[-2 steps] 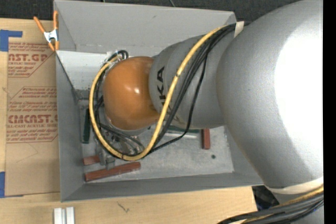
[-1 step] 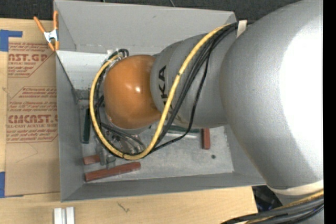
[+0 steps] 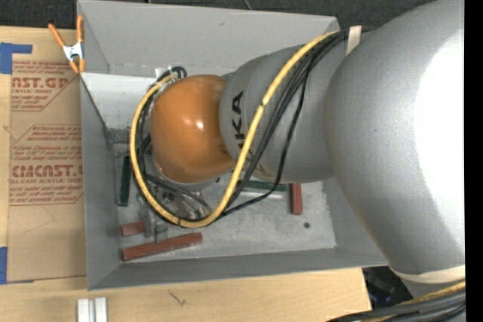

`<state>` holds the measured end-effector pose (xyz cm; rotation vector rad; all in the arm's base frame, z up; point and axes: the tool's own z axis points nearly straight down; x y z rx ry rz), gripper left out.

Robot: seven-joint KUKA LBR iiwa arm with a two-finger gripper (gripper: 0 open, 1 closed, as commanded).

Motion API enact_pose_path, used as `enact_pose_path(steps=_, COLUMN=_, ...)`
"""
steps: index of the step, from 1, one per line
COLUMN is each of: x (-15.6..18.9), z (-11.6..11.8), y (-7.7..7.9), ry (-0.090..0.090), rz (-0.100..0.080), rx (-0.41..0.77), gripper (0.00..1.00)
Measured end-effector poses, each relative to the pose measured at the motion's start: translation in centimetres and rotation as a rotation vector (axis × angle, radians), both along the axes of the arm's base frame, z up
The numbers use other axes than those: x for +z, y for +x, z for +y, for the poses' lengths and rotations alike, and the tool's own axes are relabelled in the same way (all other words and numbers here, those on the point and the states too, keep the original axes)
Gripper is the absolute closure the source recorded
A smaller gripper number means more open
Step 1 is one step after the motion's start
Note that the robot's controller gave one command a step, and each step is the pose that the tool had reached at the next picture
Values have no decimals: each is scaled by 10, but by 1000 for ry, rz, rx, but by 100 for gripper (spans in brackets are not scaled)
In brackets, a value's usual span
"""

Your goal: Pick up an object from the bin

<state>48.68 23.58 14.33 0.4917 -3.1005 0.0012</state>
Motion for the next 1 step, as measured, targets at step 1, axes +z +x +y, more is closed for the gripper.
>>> enact_pose_path(steps=1, x=15, z=0, y=0, ry=0, rz=1, rx=0, gripper=100)
